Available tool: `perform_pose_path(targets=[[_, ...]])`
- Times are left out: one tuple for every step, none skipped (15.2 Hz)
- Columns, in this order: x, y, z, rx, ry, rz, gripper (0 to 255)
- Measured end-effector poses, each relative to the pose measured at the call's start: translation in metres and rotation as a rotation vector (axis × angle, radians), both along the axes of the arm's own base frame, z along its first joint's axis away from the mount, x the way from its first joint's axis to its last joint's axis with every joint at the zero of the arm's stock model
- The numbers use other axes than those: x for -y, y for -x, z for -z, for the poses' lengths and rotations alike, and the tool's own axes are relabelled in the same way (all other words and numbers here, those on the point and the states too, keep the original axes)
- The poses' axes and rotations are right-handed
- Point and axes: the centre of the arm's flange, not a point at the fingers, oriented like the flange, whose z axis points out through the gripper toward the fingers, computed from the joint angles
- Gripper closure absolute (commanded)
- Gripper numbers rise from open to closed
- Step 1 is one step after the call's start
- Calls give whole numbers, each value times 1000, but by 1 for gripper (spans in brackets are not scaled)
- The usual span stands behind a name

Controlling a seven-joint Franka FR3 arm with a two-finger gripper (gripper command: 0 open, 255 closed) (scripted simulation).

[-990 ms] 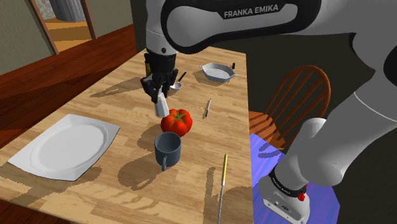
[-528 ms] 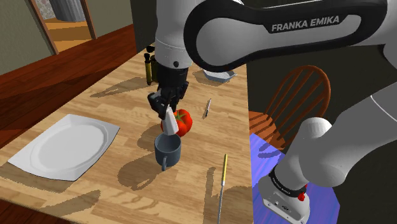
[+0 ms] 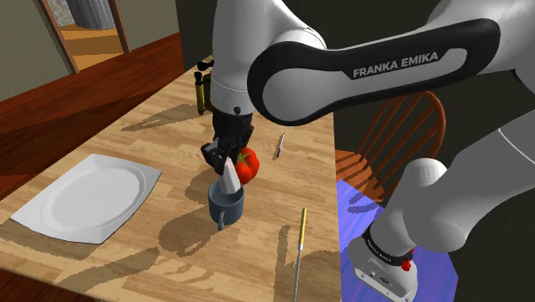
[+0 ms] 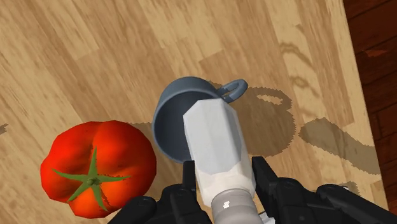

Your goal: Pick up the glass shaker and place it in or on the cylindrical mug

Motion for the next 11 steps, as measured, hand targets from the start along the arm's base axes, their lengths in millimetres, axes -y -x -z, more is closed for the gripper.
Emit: perform_pose_path(targets=[[0,1,5,0,0,0,255],[0,0,9,0,0,0,255],[1,0,15,0,0,0,255],[0,1,20,0,0,0,255],[0,0,25,0,0,0,255],[-1,0,32,0,0,0,255],[0,0,37,0,0,0,255],[1,0,42,0,0,0,255],[1,0,46,0,0,0,255],[0,0,48,0,0,0,255],[0,0,49,2,-1,0,255]])
